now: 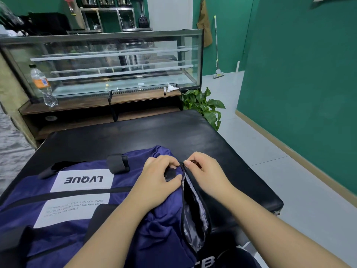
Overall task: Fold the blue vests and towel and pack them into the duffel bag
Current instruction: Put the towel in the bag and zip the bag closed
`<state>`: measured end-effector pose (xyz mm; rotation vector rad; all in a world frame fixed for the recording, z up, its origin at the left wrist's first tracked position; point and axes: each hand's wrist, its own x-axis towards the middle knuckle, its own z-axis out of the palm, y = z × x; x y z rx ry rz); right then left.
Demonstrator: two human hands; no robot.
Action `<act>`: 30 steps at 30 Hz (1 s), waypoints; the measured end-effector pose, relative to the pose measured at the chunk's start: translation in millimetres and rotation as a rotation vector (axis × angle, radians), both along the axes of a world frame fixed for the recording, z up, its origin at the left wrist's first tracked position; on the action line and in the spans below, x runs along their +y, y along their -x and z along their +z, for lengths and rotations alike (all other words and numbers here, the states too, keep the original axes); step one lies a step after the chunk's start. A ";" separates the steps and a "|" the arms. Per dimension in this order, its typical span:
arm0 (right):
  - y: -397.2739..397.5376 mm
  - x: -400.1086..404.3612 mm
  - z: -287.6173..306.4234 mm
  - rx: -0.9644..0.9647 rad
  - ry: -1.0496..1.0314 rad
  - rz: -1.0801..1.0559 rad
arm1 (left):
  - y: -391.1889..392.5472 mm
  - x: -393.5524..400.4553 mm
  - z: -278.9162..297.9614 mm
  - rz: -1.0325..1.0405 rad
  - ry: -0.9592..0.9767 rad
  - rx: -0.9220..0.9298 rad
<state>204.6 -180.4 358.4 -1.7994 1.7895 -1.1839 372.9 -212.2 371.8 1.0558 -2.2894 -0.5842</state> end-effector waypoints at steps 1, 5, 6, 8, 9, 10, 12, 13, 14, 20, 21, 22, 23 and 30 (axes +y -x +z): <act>-0.5 3.7 -1.2 0.016 0.012 0.006 | 0.0 -0.7 0.5 -0.005 -0.010 0.005; -3.4 16.4 -6.8 0.073 0.076 0.021 | 1.8 -5.6 1.7 -0.031 0.008 0.013; -2.9 18.7 -7.2 0.078 0.099 0.013 | 2.5 -7.7 1.3 -0.036 0.026 0.006; -1.6 21.9 -6.3 0.090 0.140 -0.008 | 3.0 -10.7 0.5 -0.055 0.056 0.006; -1.1 23.3 -5.5 0.096 0.160 -0.011 | 2.8 -11.1 0.6 -0.059 0.054 0.008; -0.9 24.7 -4.9 0.105 0.183 -0.005 | 2.8 -11.9 0.5 -0.058 0.042 0.009; -2.0 29.1 -4.8 0.135 0.231 0.024 | 2.9 -14.1 -0.6 -0.054 0.015 0.003; -3.1 32.2 -5.8 0.148 0.249 0.041 | 3.1 -15.3 -1.1 -0.058 0.011 -0.001; -3.9 35.3 -7.5 0.160 0.263 0.053 | 3.7 -16.8 -1.1 -0.062 0.013 -0.008; -4.6 50.2 -16.7 0.122 0.288 0.056 | 10.9 -15.7 1.8 -0.046 -0.029 -0.022; -3.4 50.2 -14.6 0.103 0.283 0.043 | 12.1 -15.5 3.7 -0.034 -0.049 -0.046; -1.8 48.2 -11.1 0.068 0.269 0.015 | 13.5 -15.6 7.8 -0.021 -0.048 -0.117; 0.6 44.9 -7.0 0.015 0.241 -0.025 | 15.7 -15.1 12.7 0.000 -0.005 -0.248; -1.8 36.3 5.0 -0.172 0.137 -0.096 | 40.4 -20.3 49.7 -0.187 0.372 -0.851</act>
